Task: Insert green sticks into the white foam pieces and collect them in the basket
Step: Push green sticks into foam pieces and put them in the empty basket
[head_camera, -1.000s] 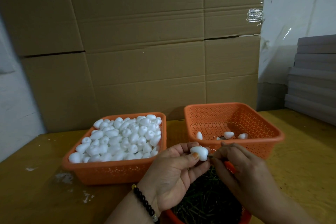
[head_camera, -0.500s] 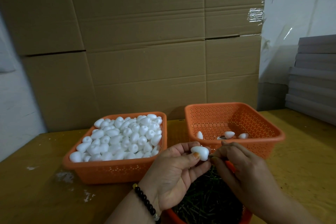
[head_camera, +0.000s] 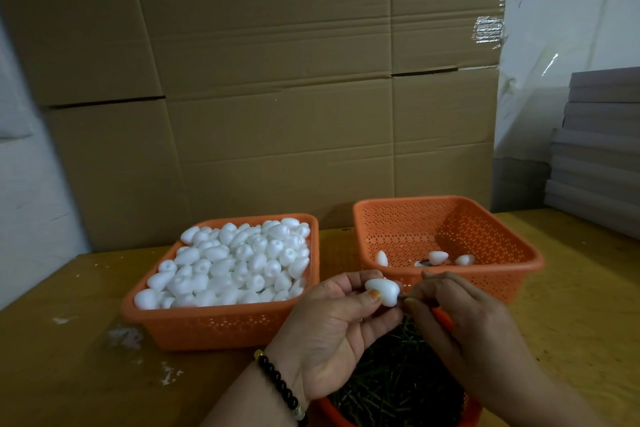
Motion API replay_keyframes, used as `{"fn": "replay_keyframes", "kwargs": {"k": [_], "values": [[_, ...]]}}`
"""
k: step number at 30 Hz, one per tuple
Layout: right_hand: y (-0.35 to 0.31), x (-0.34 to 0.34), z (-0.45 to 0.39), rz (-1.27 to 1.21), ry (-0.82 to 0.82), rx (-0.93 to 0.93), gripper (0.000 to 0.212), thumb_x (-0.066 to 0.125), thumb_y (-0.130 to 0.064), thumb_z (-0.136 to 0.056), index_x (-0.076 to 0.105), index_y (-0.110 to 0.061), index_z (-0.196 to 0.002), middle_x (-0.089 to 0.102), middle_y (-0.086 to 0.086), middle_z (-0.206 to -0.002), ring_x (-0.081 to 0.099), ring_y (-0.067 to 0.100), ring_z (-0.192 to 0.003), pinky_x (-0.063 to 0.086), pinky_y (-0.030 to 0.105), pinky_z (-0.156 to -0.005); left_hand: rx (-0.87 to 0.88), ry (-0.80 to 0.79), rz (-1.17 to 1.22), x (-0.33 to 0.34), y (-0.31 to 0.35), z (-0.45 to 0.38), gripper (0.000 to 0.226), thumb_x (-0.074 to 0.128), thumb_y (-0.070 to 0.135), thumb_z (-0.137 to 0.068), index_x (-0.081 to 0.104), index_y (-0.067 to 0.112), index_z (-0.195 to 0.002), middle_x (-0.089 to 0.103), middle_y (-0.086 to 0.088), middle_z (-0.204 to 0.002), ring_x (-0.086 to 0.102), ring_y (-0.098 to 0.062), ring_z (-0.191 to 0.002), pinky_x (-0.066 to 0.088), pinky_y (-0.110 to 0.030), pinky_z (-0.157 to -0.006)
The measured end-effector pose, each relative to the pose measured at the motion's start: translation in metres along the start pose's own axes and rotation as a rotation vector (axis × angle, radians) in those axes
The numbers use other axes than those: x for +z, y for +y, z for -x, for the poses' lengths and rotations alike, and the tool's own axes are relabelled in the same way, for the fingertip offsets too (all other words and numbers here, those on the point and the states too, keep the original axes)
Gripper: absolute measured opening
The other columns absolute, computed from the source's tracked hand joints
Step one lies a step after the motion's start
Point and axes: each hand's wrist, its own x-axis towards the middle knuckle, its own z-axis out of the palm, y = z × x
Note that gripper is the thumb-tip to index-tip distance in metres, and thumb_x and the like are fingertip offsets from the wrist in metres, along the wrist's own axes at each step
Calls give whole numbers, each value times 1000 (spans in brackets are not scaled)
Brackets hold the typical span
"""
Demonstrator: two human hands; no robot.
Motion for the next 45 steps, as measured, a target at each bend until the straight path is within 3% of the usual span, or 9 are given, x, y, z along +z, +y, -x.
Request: {"fn": "replay_keyframes", "kwargs": {"k": [5, 9, 13, 17, 22, 26, 31, 37, 45], "values": [[-1, -1, 3, -35, 8, 29, 25, 64, -32, -84, 66, -21, -106, 62, -18, -93, 61, -6, -85, 51, 15, -70, -9, -4, 67, 2, 0, 0, 38, 63, -3, -73, 59, 0, -111, 69, -23, -104, 71, -26, -87, 59, -34, -69], [-1, -1, 7, -28, 5, 63, 53, 71, -26, -76, 56, -19, -126, 62, -19, -103, 60, -10, -94, 47, 7, -80, -39, -1, 92, 2, -1, 1, 34, 62, 3, -77, 62, 7, -110, 70, -20, -100, 70, -27, -82, 59, -35, -66], [-2, -1, 6, -31, 2, 67, 56, 69, -35, -80, 51, -23, -131, 60, -22, -110, 58, -11, -99, 47, 7, -83, -69, -2, 94, 0, -1, 1, 26, 63, 7, -78, 66, 9, -104, 69, -18, -99, 68, -24, -76, 57, -32, -65], [-4, -2, 6, -8, -7, 61, 53, 58, -44, -83, 48, -26, -132, 56, -23, -113, 54, -13, -104, 44, 4, -85, -65, -12, 136, -2, -1, -1, 32, 64, 10, -80, 63, 1, -111, 70, -18, -98, 67, -21, -73, 57, -29, -63], [-2, 2, 8, -10, 48, 59, 48, 69, -30, -77, 53, -26, -122, 59, -23, -108, 57, -12, -101, 45, 5, -83, -93, 6, 145, -2, -3, -2, 36, 66, 17, -80, 65, 1, -112, 71, -16, -102, 67, -19, -72, 55, -28, -60], [-4, 3, 8, -15, 112, -21, 25, 62, -31, -84, 56, -25, -108, 61, -17, -101, 59, -6, -94, 49, 15, -76, -93, 28, 53, -2, -6, -3, 40, 60, 28, -84, 62, 12, -121, 72, -7, -106, 64, -14, -73, 51, -27, -62], [-4, 9, 8, 27, 99, -96, 28, 59, -31, -89, 63, -22, -115, 59, -8, -116, 60, 7, -105, 51, 27, -82, -54, 1, 24, 1, -9, -2, 36, 58, 32, -86, 67, 23, -120, 71, -4, -106, 65, -13, -77, 49, -28, -67], [-3, 12, 7, 65, 118, -113, 35, 58, -32, -88, 55, -21, -121, 52, -10, -122, 53, 7, -113, 44, 24, -94, -27, -45, -88, 3, -8, 2, 38, 56, 31, -90, 63, 13, -123, 68, -8, -110, 64, -16, -87, 49, -33, -81], [-3, 12, 6, -32, 192, -15, 29, 60, -33, -85, 54, -24, -112, 57, -13, -112, 51, -3, -114, 38, 12, -95, 24, -43, -163, 11, -16, 4, 30, 66, 18, -81, 66, 12, -110, 70, -8, -94, 66, -16, -80, 51, -31, -71]]}}
